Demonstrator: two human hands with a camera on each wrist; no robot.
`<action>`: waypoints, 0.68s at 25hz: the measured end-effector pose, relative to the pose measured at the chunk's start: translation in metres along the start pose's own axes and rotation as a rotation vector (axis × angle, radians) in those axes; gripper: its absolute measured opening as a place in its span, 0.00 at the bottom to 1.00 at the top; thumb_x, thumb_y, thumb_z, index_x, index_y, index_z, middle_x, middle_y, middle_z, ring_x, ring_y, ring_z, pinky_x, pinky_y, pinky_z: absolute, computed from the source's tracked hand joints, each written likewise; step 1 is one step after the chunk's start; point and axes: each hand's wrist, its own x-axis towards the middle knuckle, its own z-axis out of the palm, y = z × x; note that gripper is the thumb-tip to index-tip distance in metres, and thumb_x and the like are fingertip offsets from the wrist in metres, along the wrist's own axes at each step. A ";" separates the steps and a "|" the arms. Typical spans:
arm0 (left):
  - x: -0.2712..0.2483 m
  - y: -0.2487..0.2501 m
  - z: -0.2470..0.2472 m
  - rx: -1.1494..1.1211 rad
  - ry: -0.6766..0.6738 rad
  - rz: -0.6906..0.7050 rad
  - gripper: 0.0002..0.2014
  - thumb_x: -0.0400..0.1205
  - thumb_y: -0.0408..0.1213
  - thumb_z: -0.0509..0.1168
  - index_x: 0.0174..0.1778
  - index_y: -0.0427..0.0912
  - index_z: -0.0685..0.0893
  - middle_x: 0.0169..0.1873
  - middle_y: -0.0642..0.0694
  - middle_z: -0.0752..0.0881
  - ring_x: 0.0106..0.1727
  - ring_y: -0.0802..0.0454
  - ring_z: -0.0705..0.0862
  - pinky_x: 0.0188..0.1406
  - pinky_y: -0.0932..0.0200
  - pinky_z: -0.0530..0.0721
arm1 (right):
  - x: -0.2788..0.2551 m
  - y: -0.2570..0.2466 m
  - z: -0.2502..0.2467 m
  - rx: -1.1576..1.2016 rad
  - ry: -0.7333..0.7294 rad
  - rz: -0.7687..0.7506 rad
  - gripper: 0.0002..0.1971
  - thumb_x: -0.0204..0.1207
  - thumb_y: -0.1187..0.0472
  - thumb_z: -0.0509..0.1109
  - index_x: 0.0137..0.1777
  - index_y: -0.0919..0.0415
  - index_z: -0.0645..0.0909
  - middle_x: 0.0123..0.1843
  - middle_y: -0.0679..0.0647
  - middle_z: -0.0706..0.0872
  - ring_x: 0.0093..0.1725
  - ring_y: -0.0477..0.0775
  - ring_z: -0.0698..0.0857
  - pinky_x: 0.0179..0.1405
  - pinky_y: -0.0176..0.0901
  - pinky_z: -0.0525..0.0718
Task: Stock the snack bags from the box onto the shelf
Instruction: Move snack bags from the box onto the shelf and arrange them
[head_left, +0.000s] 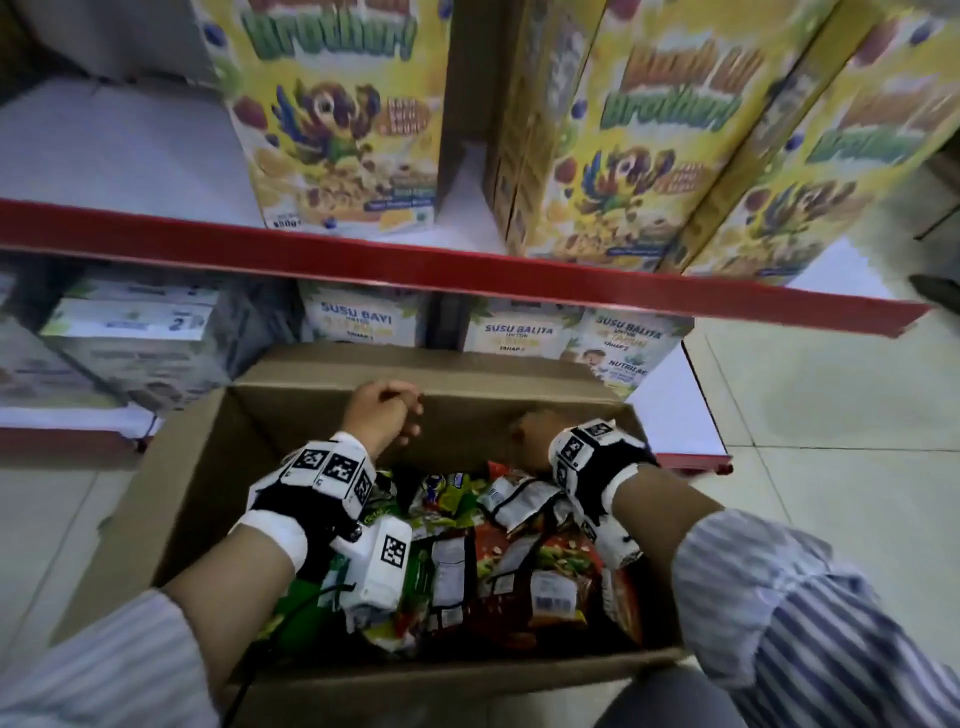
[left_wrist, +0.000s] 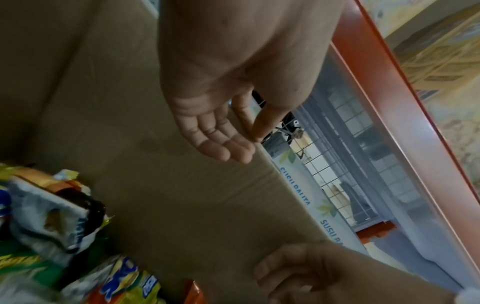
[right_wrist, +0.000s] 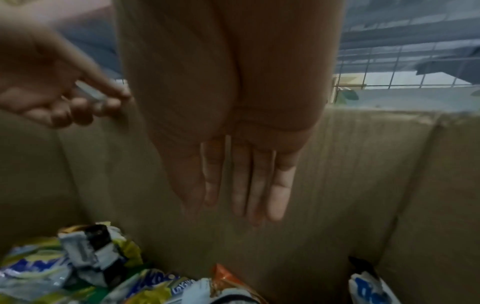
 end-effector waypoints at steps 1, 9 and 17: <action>0.005 -0.007 0.001 -0.014 0.009 0.039 0.11 0.85 0.30 0.59 0.36 0.44 0.78 0.31 0.46 0.81 0.16 0.60 0.77 0.22 0.63 0.72 | 0.012 0.004 0.013 -0.037 -0.006 0.016 0.15 0.78 0.53 0.67 0.61 0.59 0.82 0.63 0.60 0.84 0.59 0.63 0.84 0.61 0.55 0.82; 0.000 -0.028 -0.024 -0.002 -0.114 0.124 0.11 0.83 0.27 0.61 0.40 0.45 0.81 0.36 0.46 0.83 0.20 0.63 0.82 0.18 0.71 0.74 | 0.023 0.017 0.048 -0.037 -0.300 -0.003 0.44 0.55 0.48 0.86 0.73 0.48 0.72 0.77 0.51 0.73 0.73 0.57 0.74 0.68 0.50 0.77; -0.030 -0.028 -0.041 0.227 -0.481 0.182 0.21 0.77 0.35 0.71 0.64 0.53 0.77 0.62 0.48 0.82 0.61 0.53 0.81 0.60 0.59 0.78 | -0.053 -0.013 -0.015 0.710 -0.062 -0.022 0.13 0.78 0.49 0.67 0.56 0.56 0.84 0.48 0.54 0.89 0.46 0.51 0.87 0.45 0.36 0.82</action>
